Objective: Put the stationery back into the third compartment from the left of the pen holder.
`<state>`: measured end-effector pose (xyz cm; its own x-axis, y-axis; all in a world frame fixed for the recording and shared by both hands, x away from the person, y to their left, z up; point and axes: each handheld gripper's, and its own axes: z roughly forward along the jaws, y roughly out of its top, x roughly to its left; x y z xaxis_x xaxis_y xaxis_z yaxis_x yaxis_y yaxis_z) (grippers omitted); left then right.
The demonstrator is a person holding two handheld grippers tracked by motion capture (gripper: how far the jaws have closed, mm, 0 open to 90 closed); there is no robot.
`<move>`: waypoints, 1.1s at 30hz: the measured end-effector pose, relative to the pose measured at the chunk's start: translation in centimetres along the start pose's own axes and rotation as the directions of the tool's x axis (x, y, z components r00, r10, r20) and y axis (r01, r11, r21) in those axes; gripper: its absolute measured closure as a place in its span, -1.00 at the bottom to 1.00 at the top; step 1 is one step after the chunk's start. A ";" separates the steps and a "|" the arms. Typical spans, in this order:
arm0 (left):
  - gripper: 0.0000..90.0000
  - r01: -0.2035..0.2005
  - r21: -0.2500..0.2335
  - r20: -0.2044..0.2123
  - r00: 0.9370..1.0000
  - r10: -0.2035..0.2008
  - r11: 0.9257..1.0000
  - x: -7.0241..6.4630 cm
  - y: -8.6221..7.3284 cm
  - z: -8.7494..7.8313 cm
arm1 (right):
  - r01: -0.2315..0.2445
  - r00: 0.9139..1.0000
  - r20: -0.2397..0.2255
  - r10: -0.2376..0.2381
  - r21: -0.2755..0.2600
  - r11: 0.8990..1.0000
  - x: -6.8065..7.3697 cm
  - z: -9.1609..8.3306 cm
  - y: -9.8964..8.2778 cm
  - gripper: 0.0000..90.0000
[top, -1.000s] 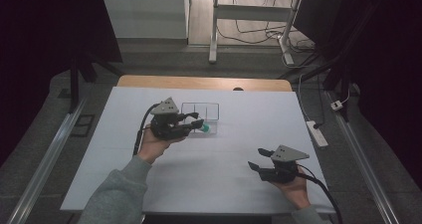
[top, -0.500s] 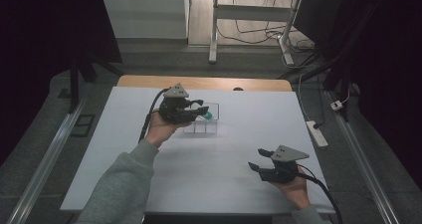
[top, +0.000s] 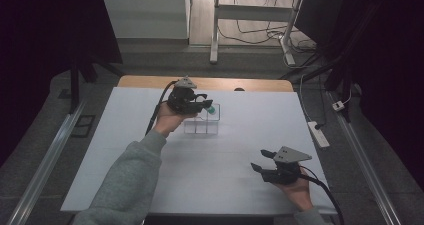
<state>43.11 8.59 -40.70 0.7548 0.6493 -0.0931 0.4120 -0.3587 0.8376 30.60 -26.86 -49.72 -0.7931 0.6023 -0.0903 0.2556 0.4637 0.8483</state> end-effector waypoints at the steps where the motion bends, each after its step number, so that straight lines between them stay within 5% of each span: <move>1: 0.41 0.000 0.012 -0.003 1.000 0.000 1.000 0.1 0.0 0.4 | -0.007 1.000 0.005 0.007 -0.006 1.000 0.0 0.0 0.0 -0.16; 8: 0.41 0.009 0.076 -0.019 1.000 -0.007 0.997 0.7 -0.2 2.4 | -0.009 1.000 -0.003 0.009 0.006 1.000 -0.2 0.0 -0.1 -0.16; 16: 0.39 0.015 0.083 -0.005 1.000 -0.015 0.996 0.9 -0.1 2.6 | -0.012 1.000 0.005 0.012 0.004 1.000 -0.2 -0.1 -0.2 -0.15; 17: 0.33 0.017 0.083 0.000 1.000 -0.017 0.996 0.9 -0.2 2.6 | -0.012 1.000 0.007 0.012 0.004 1.000 -0.2 -0.1 -0.2 -0.15; 19: -0.11 0.038 0.085 0.004 0.999 -0.039 0.996 0.9 -0.1 2.5 | -0.011 1.000 0.008 0.011 0.008 1.000 -0.2 -0.1 -0.2 -0.15; 33: -0.14 0.001 0.027 0.002 1.000 -0.001 1.000 -0.1 -2.1 -2.4 | -0.016 1.000 0.016 0.016 -0.003 1.000 -0.4 -0.1 -0.3 -0.16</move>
<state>40.93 10.94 -41.16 0.7550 0.6487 -0.0952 0.4268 -0.3760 0.8225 30.79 -27.32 -49.85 -0.7798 0.6202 -0.0852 0.2666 0.4520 0.8512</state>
